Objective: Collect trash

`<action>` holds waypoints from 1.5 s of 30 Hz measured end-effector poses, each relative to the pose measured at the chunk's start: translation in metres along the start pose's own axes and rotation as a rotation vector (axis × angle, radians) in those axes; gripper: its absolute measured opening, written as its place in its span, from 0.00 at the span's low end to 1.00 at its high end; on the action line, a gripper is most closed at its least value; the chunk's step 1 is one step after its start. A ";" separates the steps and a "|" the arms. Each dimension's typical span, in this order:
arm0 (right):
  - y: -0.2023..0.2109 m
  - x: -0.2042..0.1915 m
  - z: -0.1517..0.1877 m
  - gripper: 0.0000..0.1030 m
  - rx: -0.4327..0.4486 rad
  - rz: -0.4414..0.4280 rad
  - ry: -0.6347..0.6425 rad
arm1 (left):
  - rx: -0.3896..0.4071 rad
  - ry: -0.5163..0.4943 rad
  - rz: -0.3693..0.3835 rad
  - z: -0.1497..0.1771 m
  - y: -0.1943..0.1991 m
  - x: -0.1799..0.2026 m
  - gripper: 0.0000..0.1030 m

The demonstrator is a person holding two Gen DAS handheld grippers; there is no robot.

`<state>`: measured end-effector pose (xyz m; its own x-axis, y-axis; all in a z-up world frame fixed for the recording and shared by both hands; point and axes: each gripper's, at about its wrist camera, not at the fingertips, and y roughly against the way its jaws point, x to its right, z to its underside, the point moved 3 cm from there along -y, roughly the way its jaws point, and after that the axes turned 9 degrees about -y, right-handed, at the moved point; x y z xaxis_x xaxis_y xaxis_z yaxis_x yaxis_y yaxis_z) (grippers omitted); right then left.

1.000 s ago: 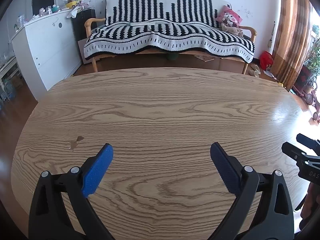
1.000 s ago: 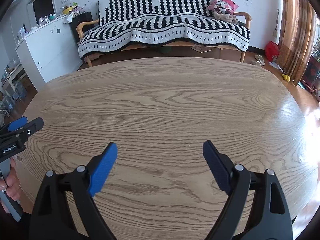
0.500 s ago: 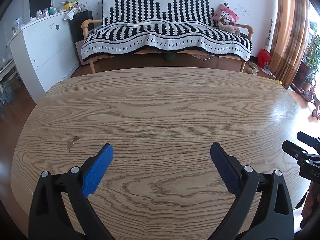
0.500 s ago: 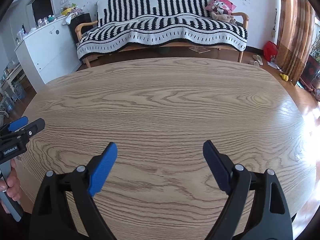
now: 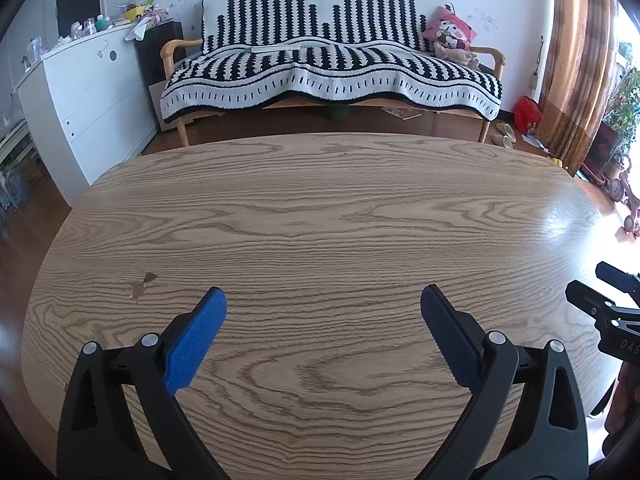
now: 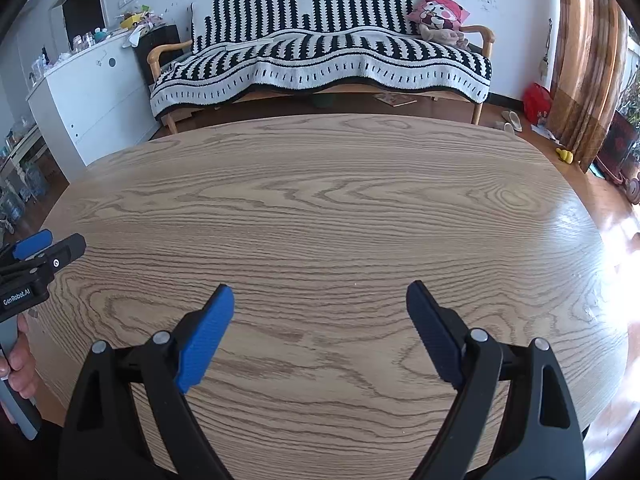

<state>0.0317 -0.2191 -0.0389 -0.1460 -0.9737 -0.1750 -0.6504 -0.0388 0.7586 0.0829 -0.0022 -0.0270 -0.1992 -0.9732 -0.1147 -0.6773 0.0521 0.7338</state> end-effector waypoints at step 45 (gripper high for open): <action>0.000 0.006 -0.001 0.83 0.002 0.011 0.005 | -0.009 -0.010 -0.003 0.001 -0.003 -0.006 0.92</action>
<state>0.0315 -0.2249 -0.0397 -0.1493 -0.9752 -0.1636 -0.6499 -0.0279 0.7595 0.0859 0.0033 -0.0292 -0.2040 -0.9712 -0.1235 -0.6719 0.0471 0.7391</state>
